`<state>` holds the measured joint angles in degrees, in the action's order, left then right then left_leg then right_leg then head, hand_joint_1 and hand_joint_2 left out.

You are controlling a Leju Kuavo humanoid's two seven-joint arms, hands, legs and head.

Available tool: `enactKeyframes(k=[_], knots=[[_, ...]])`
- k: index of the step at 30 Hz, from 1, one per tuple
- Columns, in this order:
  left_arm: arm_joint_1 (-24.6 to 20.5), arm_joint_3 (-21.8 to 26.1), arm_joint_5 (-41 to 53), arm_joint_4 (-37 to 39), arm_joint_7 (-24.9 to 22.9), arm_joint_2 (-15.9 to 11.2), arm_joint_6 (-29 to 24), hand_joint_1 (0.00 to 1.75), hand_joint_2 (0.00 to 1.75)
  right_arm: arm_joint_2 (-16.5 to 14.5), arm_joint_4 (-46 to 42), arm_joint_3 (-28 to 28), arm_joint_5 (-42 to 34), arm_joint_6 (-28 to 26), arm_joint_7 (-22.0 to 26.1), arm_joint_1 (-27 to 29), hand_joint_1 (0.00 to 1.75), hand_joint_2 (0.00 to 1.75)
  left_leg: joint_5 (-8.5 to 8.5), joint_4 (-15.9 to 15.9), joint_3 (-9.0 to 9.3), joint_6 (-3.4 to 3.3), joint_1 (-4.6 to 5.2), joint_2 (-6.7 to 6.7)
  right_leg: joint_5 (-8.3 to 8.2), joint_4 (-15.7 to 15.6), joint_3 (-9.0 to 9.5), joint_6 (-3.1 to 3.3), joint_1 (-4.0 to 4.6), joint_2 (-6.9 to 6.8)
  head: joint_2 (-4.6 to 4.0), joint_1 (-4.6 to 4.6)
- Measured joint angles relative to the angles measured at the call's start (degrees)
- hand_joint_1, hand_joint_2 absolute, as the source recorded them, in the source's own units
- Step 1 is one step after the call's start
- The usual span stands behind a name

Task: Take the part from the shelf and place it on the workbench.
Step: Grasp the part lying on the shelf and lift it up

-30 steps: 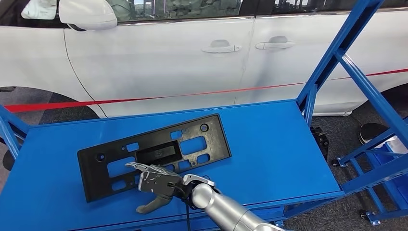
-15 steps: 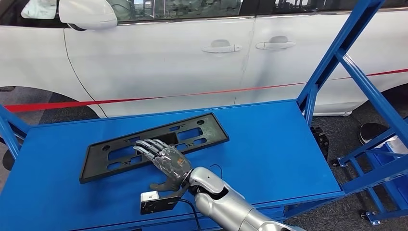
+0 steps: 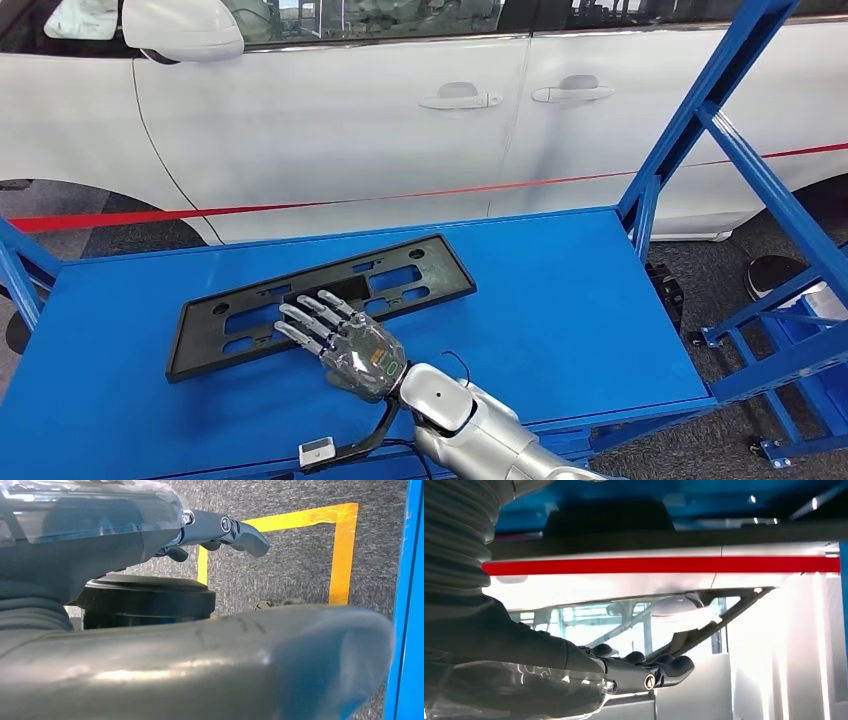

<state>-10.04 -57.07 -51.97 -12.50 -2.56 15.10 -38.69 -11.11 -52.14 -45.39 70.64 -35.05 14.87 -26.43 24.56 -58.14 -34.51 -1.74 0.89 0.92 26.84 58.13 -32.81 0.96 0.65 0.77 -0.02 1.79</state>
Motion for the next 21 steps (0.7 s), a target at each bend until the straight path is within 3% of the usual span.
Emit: enactKeyframes(k=[10, 21], knots=[[-0.11, -0.79, -1.73, -0.04, 1.33, 0.0, -0.18, 0.0, 0.0, -0.64, 6.35, 0.03, 1.25, -2.14, -1.45, -0.4, 0.0, 1.75, 0.0, 0.0, -0.01, 0.0, 0.0, 0.0, 0.0, 0.0, -0.01, 0.0, 0.0, 0.0, 0.0, 0.0], [-0.22, -1.69, -1.48, -0.04, 2.93, 0.0, 1.97, 0.0, 0.0, -2.9, 10.91, 0.23, 6.69, -0.76, -7.52, -2.89, 0.0, 1.75, -0.01, 0.01, 0.04, 0.0, 0.0, -0.01, -0.01, 0.0, 0.03, 0.0, 0.0, 0.01, 0.0, 0.0]])
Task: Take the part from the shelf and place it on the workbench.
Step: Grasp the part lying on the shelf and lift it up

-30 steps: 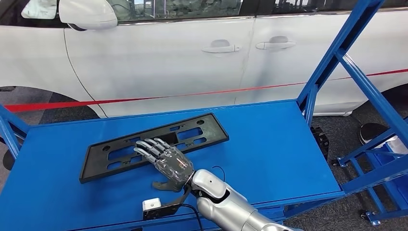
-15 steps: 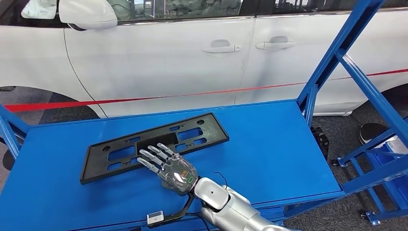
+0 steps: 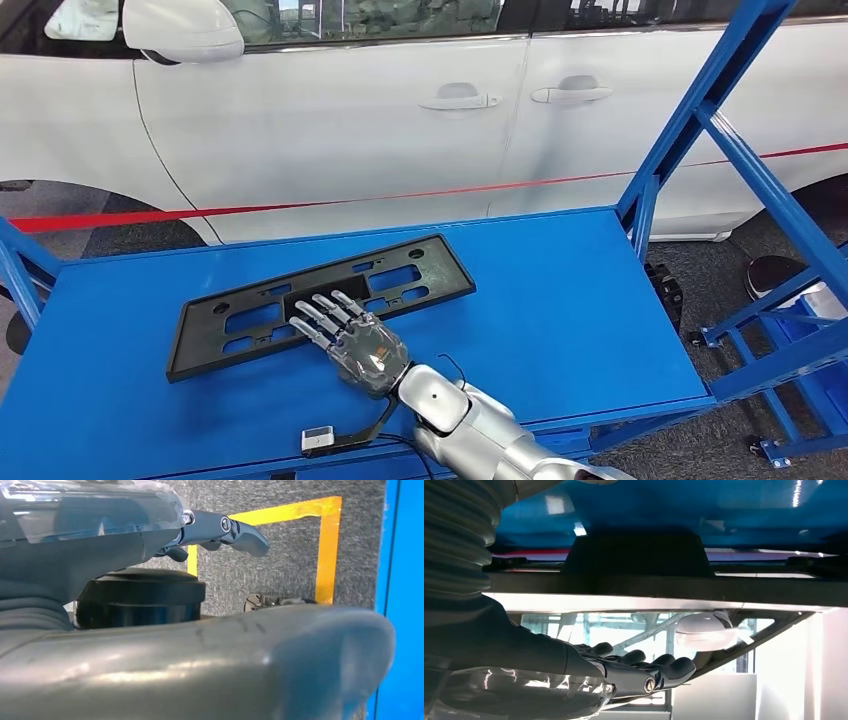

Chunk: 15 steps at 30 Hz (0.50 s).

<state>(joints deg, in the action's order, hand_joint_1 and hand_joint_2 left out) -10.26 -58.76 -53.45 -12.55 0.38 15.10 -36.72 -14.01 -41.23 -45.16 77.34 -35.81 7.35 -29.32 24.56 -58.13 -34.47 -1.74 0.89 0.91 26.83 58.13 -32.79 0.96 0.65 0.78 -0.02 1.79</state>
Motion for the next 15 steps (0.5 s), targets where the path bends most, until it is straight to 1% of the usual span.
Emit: enactKeyframes(k=[6, 11, 15], knots=[[-0.03, -0.46, -0.52, 0.0, 0.32, 0.0, 1.01, 0.0, 0.0, -2.76, 3.4, 0.83, 2.62, 2.4, -2.56, -2.76, 0.0, 1.75, -0.02, 0.0, 0.03, 0.0, 0.0, 0.0, 0.0, 0.01, 0.02, 0.0, 0.0, -0.01, 0.0, 0.0], [-0.03, -0.47, -0.63, 0.0, 0.31, 0.0, 1.1, 0.0, 0.0, -4.0, 5.12, 1.07, 3.08, 2.98, -2.9, -3.69, 0.0, 1.75, -0.02, 0.0, 0.03, -0.01, 0.0, 0.0, 0.0, 0.01, 0.03, 0.0, 0.0, 0.0, 0.0, 0.0], [-0.03, -0.47, -1.11, 0.0, 0.18, -0.01, 1.35, 0.0, 0.0, -5.19, 6.29, 1.16, 2.68, 5.46, -3.56, -4.42, 0.0, 1.75, -0.02, 0.0, 0.03, -0.01, 0.0, 0.0, 0.0, 0.0, 0.02, 0.0, 0.0, 0.01, 0.0, 0.0]])
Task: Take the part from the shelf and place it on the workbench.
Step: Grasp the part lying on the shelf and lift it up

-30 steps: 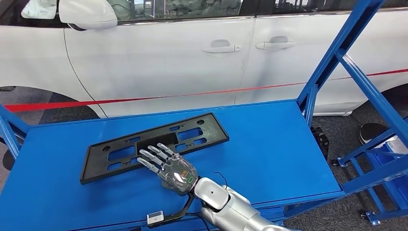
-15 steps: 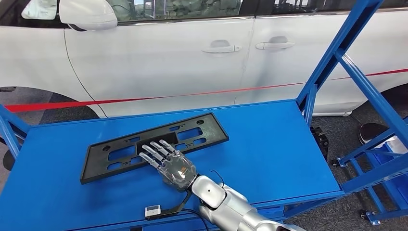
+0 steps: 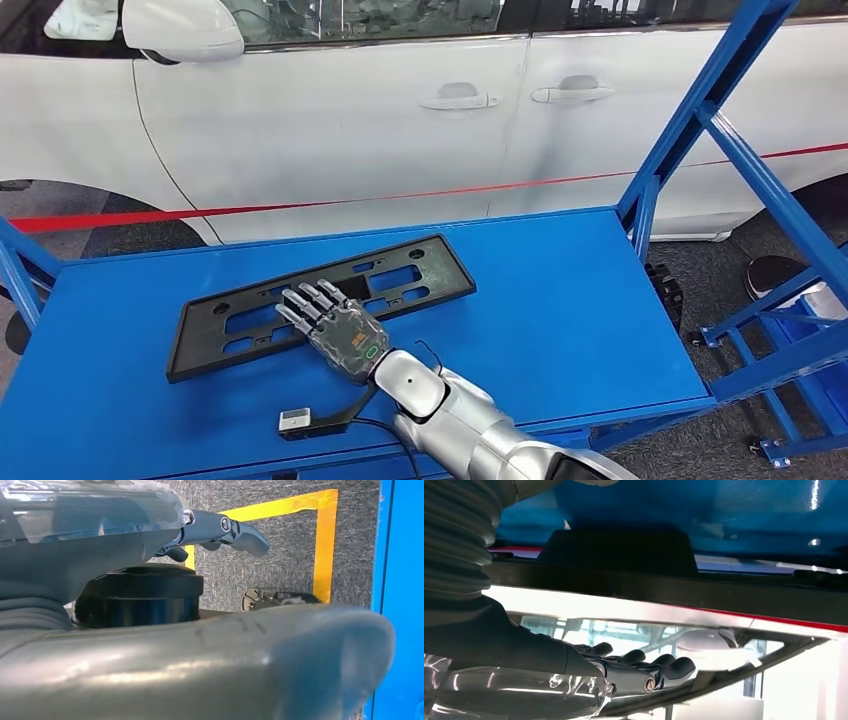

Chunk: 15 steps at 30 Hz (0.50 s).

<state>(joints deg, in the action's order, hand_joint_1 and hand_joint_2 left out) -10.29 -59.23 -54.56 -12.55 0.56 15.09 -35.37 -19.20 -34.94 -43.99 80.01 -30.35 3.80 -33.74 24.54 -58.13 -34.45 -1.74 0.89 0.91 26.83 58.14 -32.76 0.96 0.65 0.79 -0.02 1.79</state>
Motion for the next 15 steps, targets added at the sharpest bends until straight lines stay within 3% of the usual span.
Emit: enactKeyframes(k=[4, 15], knots=[[0.0, 0.0, -0.51, 0.0, -0.04, -0.01, 0.11, 0.0, 0.0, -0.93, 0.28, -0.03, -2.59, 1.93, -0.59, -0.42, 0.0, 1.75, 0.0, 0.01, 0.0, 0.0, 0.0, 0.0, 0.0, 0.0, 0.0, 0.0, 0.0, -0.01, 0.0, 0.0], [0.0, -0.02, -0.83, 0.0, -0.54, -0.01, -0.22, 0.0, 0.0, -1.58, 1.19, -0.18, -6.73, 0.74, -0.76, -0.72, 0.0, 1.75, 0.0, 0.0, 0.0, 0.0, 0.0, 0.0, 0.0, 0.0, 0.0, 0.0, 0.0, -0.01, 0.0, 0.0]])
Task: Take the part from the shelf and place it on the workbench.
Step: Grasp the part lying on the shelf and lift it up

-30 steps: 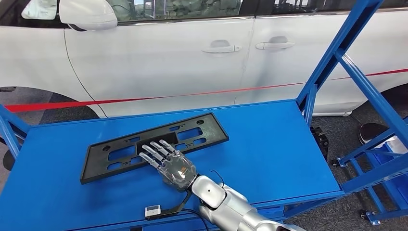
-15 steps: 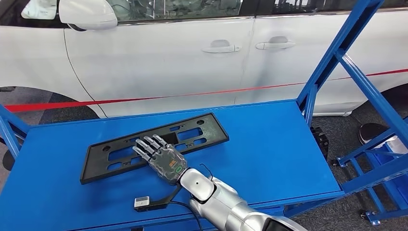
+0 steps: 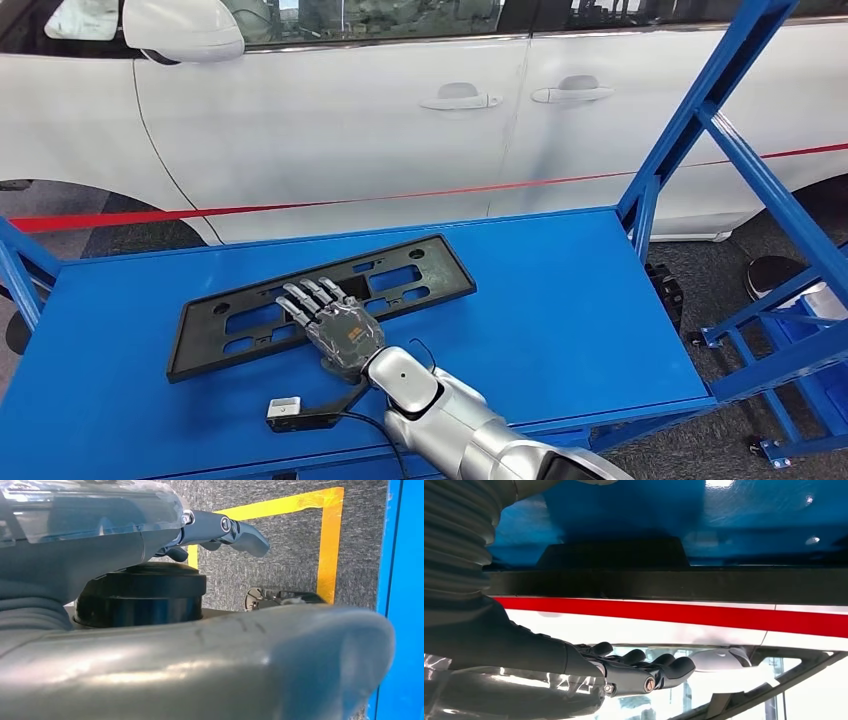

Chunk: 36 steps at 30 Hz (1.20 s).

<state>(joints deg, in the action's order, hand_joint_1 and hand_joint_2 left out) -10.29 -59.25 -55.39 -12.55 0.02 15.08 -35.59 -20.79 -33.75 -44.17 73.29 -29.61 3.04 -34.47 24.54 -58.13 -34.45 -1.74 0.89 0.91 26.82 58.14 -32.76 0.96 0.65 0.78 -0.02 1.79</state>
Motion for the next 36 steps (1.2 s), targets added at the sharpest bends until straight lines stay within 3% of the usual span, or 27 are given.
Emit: enactKeyframes(k=[4, 8, 36], knots=[[0.0, -0.02, -0.13, 0.0, -0.13, 0.0, -0.25, 0.0, 0.0, 0.0, 0.93, 0.01, -0.04, -0.22, -0.42, -0.54, 0.0, 1.75, 0.0, 0.0, 0.0, 0.0, 0.0, 0.0, 0.0, 0.0, 0.0, 0.0, 0.0, 0.0, 0.0, 0.0], [-0.01, -0.04, -0.58, 0.0, -0.37, 0.0, -0.46, 0.0, 0.0, 0.0, 2.22, 0.09, -0.04, -0.87, -0.4, -0.89, 1.73, 1.75, 0.0, 0.0, 0.0, 0.0, 0.0, 0.0, 0.0, 0.0, 0.0, 0.0, 0.0, 0.0, 0.0, 0.0], [-0.02, -0.04, -3.78, 0.0, -0.3, -0.01, -0.6, 0.0, 0.0, 1.57, 1.43, 4.95, -2.11, -2.14, 5.93, 0.47, 1.75, 1.75, 0.0, -0.01, -0.02, -0.01, 0.0, 0.02, 0.0, 0.0, -0.01, -0.01, -0.01, -0.02, 0.0, 0.0]])
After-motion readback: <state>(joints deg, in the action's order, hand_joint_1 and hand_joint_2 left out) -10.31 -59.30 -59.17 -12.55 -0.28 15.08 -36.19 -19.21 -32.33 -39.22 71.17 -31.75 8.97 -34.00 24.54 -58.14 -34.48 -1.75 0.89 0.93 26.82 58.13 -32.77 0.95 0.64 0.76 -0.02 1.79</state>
